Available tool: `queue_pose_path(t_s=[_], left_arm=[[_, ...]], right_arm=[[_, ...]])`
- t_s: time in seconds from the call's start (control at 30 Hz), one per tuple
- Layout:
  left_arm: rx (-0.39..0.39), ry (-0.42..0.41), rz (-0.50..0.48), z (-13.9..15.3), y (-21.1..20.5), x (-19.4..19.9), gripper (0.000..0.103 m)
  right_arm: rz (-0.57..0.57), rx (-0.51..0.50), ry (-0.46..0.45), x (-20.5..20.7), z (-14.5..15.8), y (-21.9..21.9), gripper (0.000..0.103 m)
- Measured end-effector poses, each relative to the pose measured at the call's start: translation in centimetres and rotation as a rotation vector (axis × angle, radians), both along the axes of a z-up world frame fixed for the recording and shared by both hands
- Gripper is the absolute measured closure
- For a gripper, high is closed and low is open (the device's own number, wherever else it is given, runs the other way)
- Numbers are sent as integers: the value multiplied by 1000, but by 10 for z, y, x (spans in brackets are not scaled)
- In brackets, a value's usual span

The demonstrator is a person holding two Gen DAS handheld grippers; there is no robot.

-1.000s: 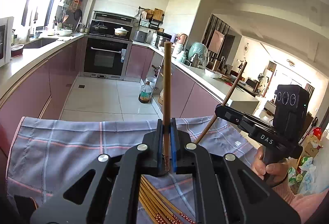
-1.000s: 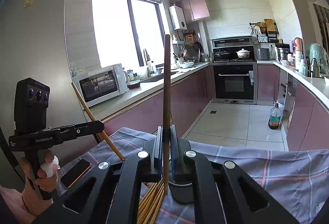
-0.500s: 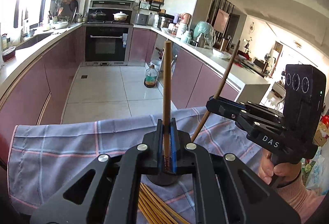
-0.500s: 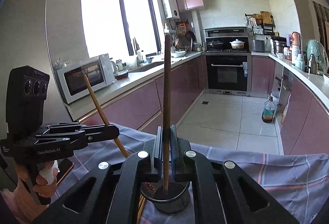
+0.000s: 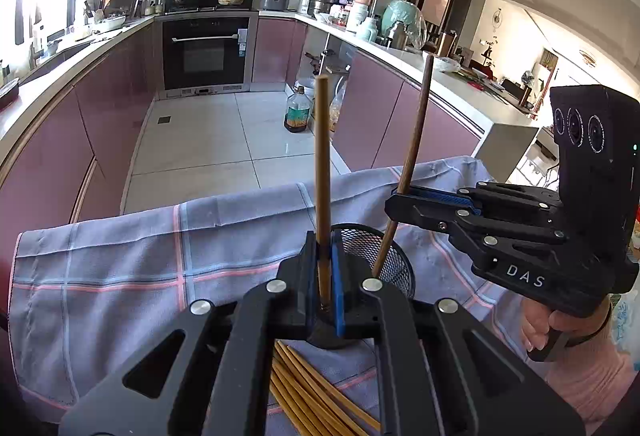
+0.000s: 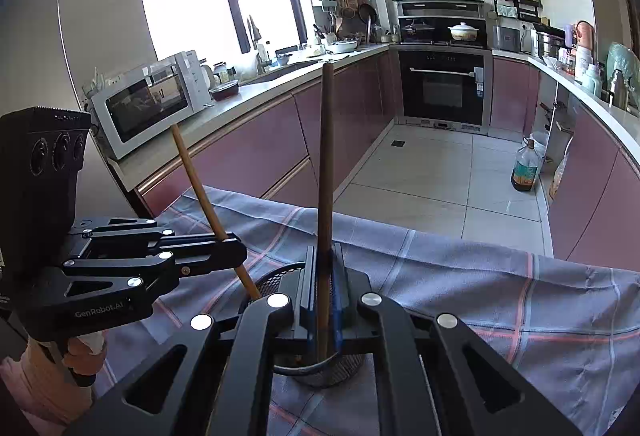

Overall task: Organize utensils
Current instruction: 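Lift the left tool's chopstick upright over the mesh cup while the right tool carries its own, then lower the left tool's chopstick into the mesh cup and open while the right tool does likewise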

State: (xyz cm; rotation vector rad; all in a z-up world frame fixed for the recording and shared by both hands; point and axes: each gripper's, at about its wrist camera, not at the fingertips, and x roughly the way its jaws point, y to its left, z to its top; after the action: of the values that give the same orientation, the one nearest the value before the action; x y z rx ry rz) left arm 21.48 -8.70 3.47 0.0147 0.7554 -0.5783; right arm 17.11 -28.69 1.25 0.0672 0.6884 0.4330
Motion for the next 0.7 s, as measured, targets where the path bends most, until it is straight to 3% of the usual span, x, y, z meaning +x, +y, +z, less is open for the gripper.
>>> queue_pose_path(t_s=[0.23,0.27,0.3,0.47,0.7], left_arm=[[-29,60,11,-17,1,19,92],[-32,60,18,-19,3,18,87],[-36,56,23,-20,4,17,81],[-40,5,78,-24,18,3,72],[-34,-63,154,-31,46,-36,64]], right_arm=[[-37,22,12,7,-5,0,94],[-45,25,11,7,-6,-1,92],[-50,28,6,6,-6,-1,90],[-61,43,-34,-10,-3,-7,80],[-20,75,-83,-41,3,-6,71]])
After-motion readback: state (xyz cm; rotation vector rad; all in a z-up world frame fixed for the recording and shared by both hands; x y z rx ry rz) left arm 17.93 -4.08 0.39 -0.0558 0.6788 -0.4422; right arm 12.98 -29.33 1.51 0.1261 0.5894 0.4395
